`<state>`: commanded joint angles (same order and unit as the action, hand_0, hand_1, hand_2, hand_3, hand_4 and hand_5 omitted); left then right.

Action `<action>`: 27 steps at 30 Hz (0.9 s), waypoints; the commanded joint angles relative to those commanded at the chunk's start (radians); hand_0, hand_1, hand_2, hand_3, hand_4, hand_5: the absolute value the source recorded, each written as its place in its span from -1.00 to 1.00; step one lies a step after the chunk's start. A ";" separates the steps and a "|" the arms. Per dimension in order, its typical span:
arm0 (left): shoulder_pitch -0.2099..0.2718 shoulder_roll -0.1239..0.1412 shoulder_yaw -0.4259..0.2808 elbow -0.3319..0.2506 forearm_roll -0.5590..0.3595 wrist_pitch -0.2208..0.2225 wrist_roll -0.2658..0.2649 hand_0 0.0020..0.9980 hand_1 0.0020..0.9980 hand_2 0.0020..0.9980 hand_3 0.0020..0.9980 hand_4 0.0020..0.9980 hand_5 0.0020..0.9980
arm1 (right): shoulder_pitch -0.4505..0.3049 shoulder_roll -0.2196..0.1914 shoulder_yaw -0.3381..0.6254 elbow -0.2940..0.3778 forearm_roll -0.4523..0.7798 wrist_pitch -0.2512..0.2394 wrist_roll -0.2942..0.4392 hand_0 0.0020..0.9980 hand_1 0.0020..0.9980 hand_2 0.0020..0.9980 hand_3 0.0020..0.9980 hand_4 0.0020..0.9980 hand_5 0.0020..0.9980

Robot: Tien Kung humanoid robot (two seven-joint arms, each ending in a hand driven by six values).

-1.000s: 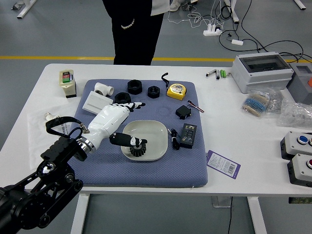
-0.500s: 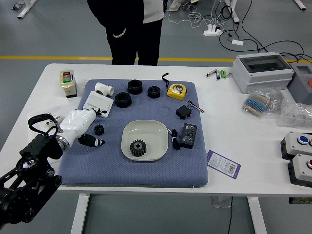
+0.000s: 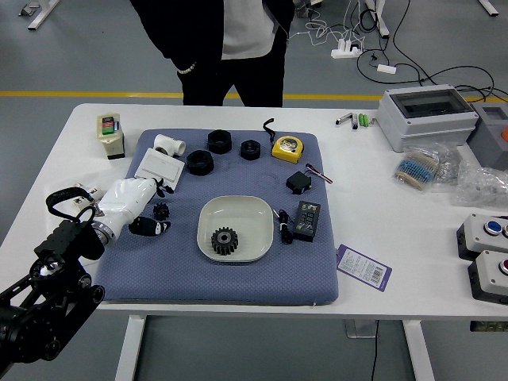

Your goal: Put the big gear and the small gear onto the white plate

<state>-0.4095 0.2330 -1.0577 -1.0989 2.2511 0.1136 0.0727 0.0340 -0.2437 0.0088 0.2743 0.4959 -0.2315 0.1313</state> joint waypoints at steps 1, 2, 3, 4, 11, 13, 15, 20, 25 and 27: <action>-0.001 0.000 0.000 0.001 -0.001 0.000 0.000 -0.15 0.03 0.09 0.19 0.42 -0.84 | 0.000 0.000 0.000 0.000 0.000 0.000 0.000 0.22 0.25 0.45 0.08 0.46 0.40; -0.001 -0.001 0.001 0.004 -0.001 -0.001 0.000 -0.15 0.03 0.09 0.19 0.42 -0.84 | 0.001 0.000 0.000 0.000 0.000 0.000 0.000 0.22 0.25 0.45 0.08 0.46 0.40; -0.002 -0.001 0.001 0.006 -0.001 -0.001 0.000 -0.15 0.03 0.09 0.19 0.42 -0.84 | 0.001 0.000 0.000 0.000 0.000 0.000 0.000 0.22 0.25 0.45 0.08 0.46 0.40; -0.002 -0.001 0.001 0.009 -0.001 -0.003 0.001 -0.15 0.03 0.09 0.19 0.42 -0.84 | 0.002 0.000 0.000 0.000 0.000 0.000 0.000 0.22 0.25 0.45 0.08 0.46 0.40; -0.005 -0.003 0.004 0.025 -0.006 -0.015 0.005 -0.18 0.02 0.07 0.15 0.43 -0.81 | 0.005 -0.001 0.001 0.000 0.002 0.000 0.001 0.21 0.25 0.45 0.08 0.46 0.40; -0.007 -0.004 0.004 0.027 -0.007 -0.018 0.006 -0.18 0.02 0.07 0.15 0.43 -0.81 | 0.006 -0.001 0.001 0.000 0.001 0.000 0.001 0.21 0.25 0.45 0.08 0.46 0.40; -0.008 -0.004 0.004 0.027 -0.008 -0.019 0.007 -0.18 0.02 0.07 0.15 0.43 -0.81 | 0.007 -0.001 0.001 0.000 0.003 0.000 0.001 0.21 0.25 0.45 0.08 0.46 0.40; -0.007 -0.002 0.003 0.018 -0.008 -0.017 0.007 -0.19 0.02 0.07 0.15 0.39 -0.82 | 0.007 -0.001 0.001 0.000 0.002 0.001 0.001 0.21 0.25 0.45 0.08 0.46 0.40; -0.007 0.000 -0.002 -0.010 -0.013 -0.004 0.001 -0.25 -0.02 0.04 0.14 0.31 -0.84 | 0.008 -0.002 0.001 0.000 0.002 0.000 0.001 0.21 0.25 0.45 0.08 0.46 0.40; -0.007 0.000 -0.003 -0.020 -0.015 0.000 -0.003 -0.25 -0.02 0.04 0.14 0.31 -0.84 | 0.008 -0.002 0.001 0.000 0.002 0.000 0.000 0.21 0.25 0.45 0.08 0.46 0.40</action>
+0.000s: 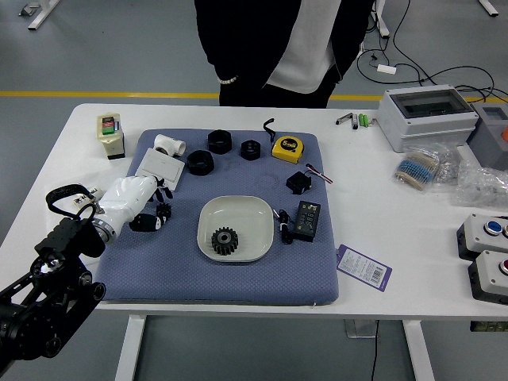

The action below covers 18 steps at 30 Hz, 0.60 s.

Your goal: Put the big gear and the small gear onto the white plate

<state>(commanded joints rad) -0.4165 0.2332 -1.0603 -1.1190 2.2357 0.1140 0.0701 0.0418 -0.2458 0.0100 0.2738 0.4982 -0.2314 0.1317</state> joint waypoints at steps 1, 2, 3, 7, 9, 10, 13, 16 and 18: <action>0.000 0.000 0.000 -0.005 -0.002 0.003 -0.002 -0.25 -0.02 0.04 0.14 0.31 -0.84 | 0.000 0.000 0.000 0.000 0.000 0.000 0.000 0.21 0.25 0.45 0.08 0.46 0.40; -0.001 -0.001 0.000 -0.008 -0.006 0.007 -0.006 -0.33 -0.11 -0.02 0.13 0.21 -0.87 | 0.000 0.000 0.000 0.000 0.000 0.000 0.000 0.21 0.25 0.45 0.08 0.46 0.40; -0.001 -0.001 0.001 -0.010 -0.007 0.008 -0.008 -0.33 -0.11 -0.02 0.13 0.21 -0.87 | 0.000 0.000 0.000 0.000 0.000 0.000 0.000 0.21 0.25 0.45 0.08 0.46 0.40; 0.001 -0.004 0.002 0.002 -0.008 0.001 -0.004 -0.33 -0.11 -0.02 0.13 0.21 -0.87 | 0.001 0.000 0.000 0.000 0.000 -0.001 0.000 0.21 0.25 0.45 0.08 0.46 0.40; 0.003 -0.003 0.001 0.001 -0.007 0.000 -0.004 -0.31 -0.07 0.01 0.14 0.26 -0.84 | 0.001 0.000 0.000 0.000 0.001 -0.001 0.000 0.21 0.25 0.45 0.08 0.46 0.40; 0.005 -0.002 0.000 -0.001 -0.007 -0.002 -0.005 -0.31 -0.07 0.01 0.14 0.26 -0.84 | 0.001 0.000 0.000 0.000 0.001 -0.001 0.000 0.21 0.25 0.45 0.08 0.46 0.40; 0.006 0.001 -0.001 -0.012 -0.007 -0.004 -0.009 -0.31 -0.07 0.01 0.14 0.26 -0.84 | 0.002 0.000 0.000 0.000 0.001 0.000 0.000 0.21 0.25 0.45 0.08 0.46 0.40; 0.005 0.004 0.004 -0.026 -0.005 -0.002 -0.007 0.18 0.28 0.37 0.37 0.98 -0.46 | 0.002 0.000 0.000 0.000 0.002 0.000 0.000 0.21 0.25 0.45 0.08 0.46 0.40; 0.004 0.007 0.010 -0.036 -0.008 -0.003 -0.007 0.18 0.28 0.37 0.37 0.98 -0.46 | 0.003 0.000 0.000 0.000 0.000 0.000 0.000 0.21 0.25 0.45 0.08 0.46 0.40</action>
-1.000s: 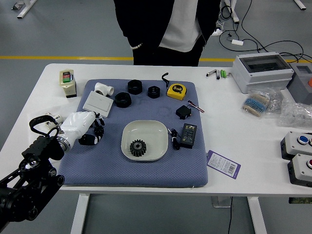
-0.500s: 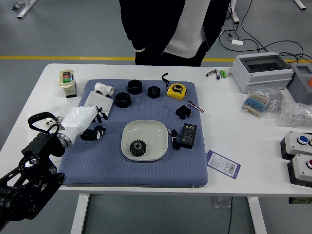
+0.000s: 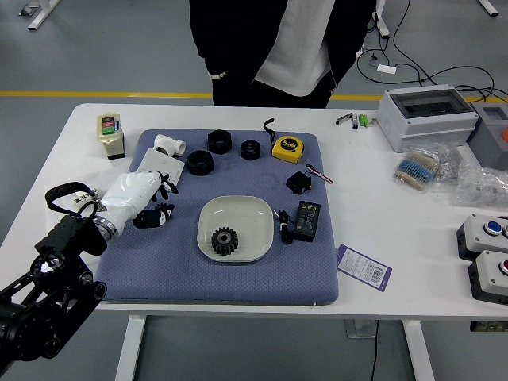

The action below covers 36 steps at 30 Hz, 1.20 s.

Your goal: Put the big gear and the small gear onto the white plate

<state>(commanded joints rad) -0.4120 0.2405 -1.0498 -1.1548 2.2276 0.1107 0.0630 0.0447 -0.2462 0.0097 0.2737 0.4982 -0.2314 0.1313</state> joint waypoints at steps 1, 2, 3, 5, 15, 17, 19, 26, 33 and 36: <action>0.000 0.001 0.002 -0.003 -0.002 -0.002 -0.002 0.18 0.28 0.37 0.37 0.98 -0.46 | 0.000 0.000 0.000 0.000 0.000 0.000 0.000 0.21 0.25 0.45 0.08 0.46 0.40; -0.001 0.001 0.002 -0.004 -0.002 -0.005 -0.002 0.33 0.37 0.44 0.57 1.00 -0.40 | 0.000 0.000 0.000 0.000 0.000 0.000 0.000 0.21 0.25 0.45 0.08 0.46 0.40; -0.002 0.001 0.002 -0.004 -0.003 -0.010 -0.002 0.33 0.37 0.44 0.57 1.00 -0.40 | 0.000 0.000 0.000 0.000 0.001 0.000 0.000 0.21 0.25 0.45 0.08 0.46 0.40; -0.004 0.001 0.005 0.002 -0.005 -0.016 -0.003 0.33 0.37 0.44 0.57 1.00 -0.40 | 0.001 0.000 0.000 0.000 0.001 0.000 0.000 0.21 0.25 0.45 0.08 0.46 0.40; -0.017 -0.008 0.018 0.069 -0.005 -0.024 -0.005 0.16 0.28 0.36 0.44 0.94 -0.49 | 0.001 0.000 -0.001 0.000 0.001 -0.001 0.000 0.21 0.25 0.45 0.08 0.46 0.40; -0.022 -0.011 0.021 0.081 -0.008 -0.016 -0.004 0.16 0.28 0.36 0.44 0.94 -0.49 | 0.000 0.000 -0.001 0.000 0.000 -0.001 -0.001 0.21 0.25 0.45 0.08 0.46 0.40; -0.024 -0.012 0.022 0.087 -0.011 -0.010 -0.003 0.16 0.28 0.36 0.44 0.94 -0.49 | -0.001 0.001 -0.001 0.001 0.000 -0.001 -0.001 0.21 0.25 0.45 0.08 0.46 0.40; -0.027 -0.016 0.026 0.107 -0.028 -0.004 0.004 -0.20 -0.01 0.04 0.15 -0.39 -1.00 | -0.004 0.001 0.000 0.001 -0.004 -0.003 -0.003 0.21 0.25 0.45 0.08 0.46 0.40; -0.021 -0.012 0.027 0.122 -0.034 -0.016 0.019 -0.35 -0.18 -0.08 0.05 -1.00 -1.00 | -0.009 0.001 0.003 0.001 -0.011 -0.004 -0.005 0.21 0.25 0.45 0.08 0.46 0.40; -0.018 -0.011 0.027 0.122 -0.040 -0.019 0.026 -0.35 -0.18 -0.08 0.05 -1.00 -1.00 | -0.011 0.001 0.004 0.001 -0.012 -0.004 -0.005 0.21 0.25 0.45 0.08 0.46 0.40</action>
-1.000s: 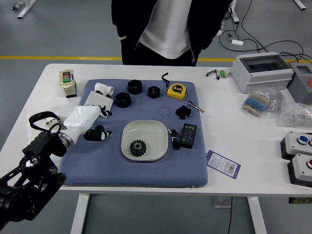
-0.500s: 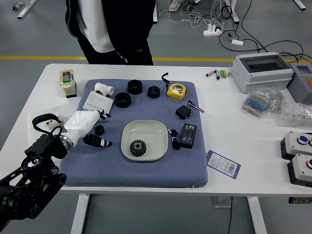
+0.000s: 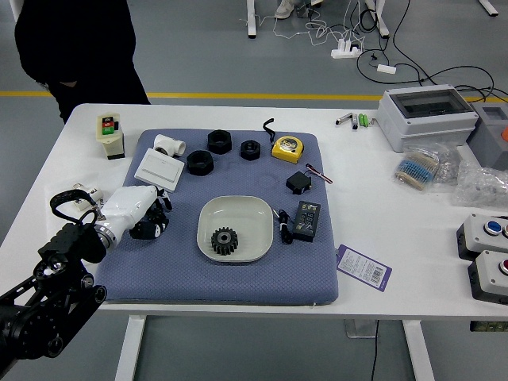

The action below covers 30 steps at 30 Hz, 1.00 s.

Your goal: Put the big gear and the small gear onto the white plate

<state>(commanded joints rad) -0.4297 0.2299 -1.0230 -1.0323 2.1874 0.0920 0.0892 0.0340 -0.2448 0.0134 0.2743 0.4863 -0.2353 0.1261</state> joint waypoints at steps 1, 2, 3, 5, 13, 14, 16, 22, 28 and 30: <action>0.001 0.000 0.000 0.000 -0.003 0.000 0.002 -0.35 -0.18 -0.08 0.05 -1.00 -1.00 | -0.001 0.000 0.000 0.000 -0.001 0.000 0.000 0.21 0.25 0.45 0.08 0.46 0.40; 0.001 0.001 0.000 0.000 -0.004 0.001 0.003 -0.35 -0.18 -0.08 0.05 -1.00 -1.00 | -0.001 0.000 0.001 0.000 -0.002 0.000 0.000 0.21 0.25 0.45 0.08 0.46 0.40; 0.002 0.001 0.000 0.000 -0.006 0.000 0.005 -0.46 -0.24 -0.12 0.02 -1.00 -1.00 | -0.002 0.000 0.001 0.000 -0.003 0.000 0.000 0.21 0.25 0.45 0.08 0.46 0.40; 0.004 0.002 0.000 -0.004 -0.008 0.000 0.008 -0.46 -0.24 -0.12 0.02 -1.00 -1.00 | -0.003 0.000 0.002 0.000 -0.004 0.000 -0.001 0.21 0.25 0.45 0.08 0.46 0.40; 0.003 0.007 -0.002 -0.053 0.002 0.002 0.007 -0.48 -0.27 -0.13 0.01 -1.00 -1.00 | -0.001 -0.001 -0.002 0.000 0.004 0.001 0.001 0.21 0.25 0.45 0.08 0.46 0.40; 0.003 0.007 -0.003 -0.059 0.003 0.002 0.007 -0.48 -0.27 -0.13 0.01 -1.00 -1.00 | 0.000 -0.001 -0.002 0.000 0.005 0.001 0.001 0.21 0.25 0.45 0.08 0.46 0.40; 0.001 0.009 -0.002 -0.085 0.003 0.004 0.007 -0.47 -0.28 -0.13 0.01 -1.00 -1.00 | 0.001 -0.001 -0.003 0.000 0.006 0.002 0.002 0.21 0.25 0.45 0.08 0.46 0.40; -0.004 0.012 0.008 -0.183 0.001 0.012 0.007 -0.47 -0.29 -0.14 0.01 -1.00 -1.00 | 0.004 -0.002 -0.004 0.000 0.008 0.003 0.002 0.21 0.25 0.45 0.08 0.46 0.40; -0.030 0.010 0.072 -0.253 -0.020 0.034 -0.018 -0.46 -0.28 -0.14 0.00 -1.00 -1.00 | 0.008 -0.003 -0.004 0.000 0.008 0.003 0.002 0.21 0.25 0.45 0.08 0.46 0.40; -0.049 0.008 0.113 -0.253 -0.033 0.041 -0.030 -0.46 -0.28 -0.14 0.00 -1.00 -1.00 | 0.009 -0.003 -0.004 0.000 0.006 0.003 0.001 0.21 0.25 0.45 0.08 0.46 0.40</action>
<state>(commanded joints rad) -0.4782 0.2376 -0.9102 -1.2848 2.1547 0.1334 0.0591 0.0432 -0.2480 0.0095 0.2748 0.4922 -0.2326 0.1273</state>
